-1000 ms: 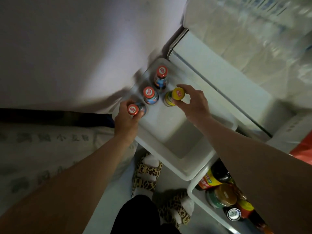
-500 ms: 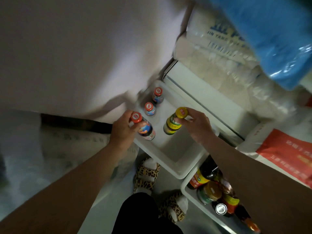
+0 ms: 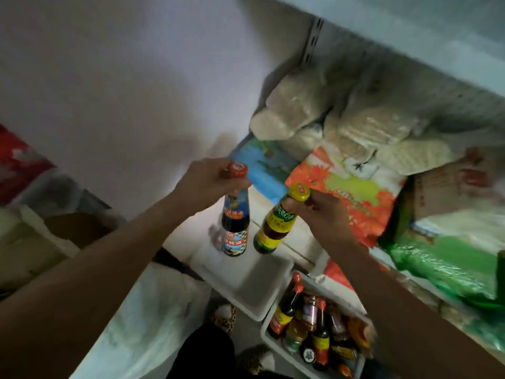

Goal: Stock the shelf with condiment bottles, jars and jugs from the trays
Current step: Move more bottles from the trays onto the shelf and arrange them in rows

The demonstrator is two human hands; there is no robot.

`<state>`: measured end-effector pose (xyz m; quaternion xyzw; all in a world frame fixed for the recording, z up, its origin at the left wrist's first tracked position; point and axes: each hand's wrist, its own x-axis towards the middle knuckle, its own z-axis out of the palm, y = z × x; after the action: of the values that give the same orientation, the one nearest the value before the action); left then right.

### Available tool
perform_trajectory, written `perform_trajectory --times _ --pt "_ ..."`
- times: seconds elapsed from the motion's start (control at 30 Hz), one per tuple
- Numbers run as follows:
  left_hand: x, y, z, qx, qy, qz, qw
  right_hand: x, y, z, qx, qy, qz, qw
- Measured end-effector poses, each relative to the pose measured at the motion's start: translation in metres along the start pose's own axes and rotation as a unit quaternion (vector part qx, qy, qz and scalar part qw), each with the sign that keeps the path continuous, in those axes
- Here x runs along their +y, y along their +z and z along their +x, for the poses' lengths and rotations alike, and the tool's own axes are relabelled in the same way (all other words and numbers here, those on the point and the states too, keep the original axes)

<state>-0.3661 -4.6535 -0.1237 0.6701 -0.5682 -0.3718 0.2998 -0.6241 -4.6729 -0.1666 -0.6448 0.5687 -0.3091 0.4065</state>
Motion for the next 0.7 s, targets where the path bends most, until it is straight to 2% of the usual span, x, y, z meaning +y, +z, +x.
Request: perform_trajectory --times 0.23,0.4,0.57,0.7 --pt "0.198 -0.082 -0.009 0.033 0.188 0.076 0.979 -0.16 -0.116 -0.018 0.144 -0.125 0.064 0.98" --pt "0.311 -0.123 -0.01 0.044 0.278 0.051 0.958 -0.256 -0.191 -0.032 0.212 -0.189 0.13 0.95" --pt "0.396 -0.138 0.004 0.055 0.333 0.032 0.941 -0.315 -0.257 -0.038 0.316 -0.193 0.16 0.915" --pt "0.438 -0.129 0.025 0.045 0.359 0.053 0.931 -0.334 -0.295 -0.038 0.38 -0.19 0.134 0.895"
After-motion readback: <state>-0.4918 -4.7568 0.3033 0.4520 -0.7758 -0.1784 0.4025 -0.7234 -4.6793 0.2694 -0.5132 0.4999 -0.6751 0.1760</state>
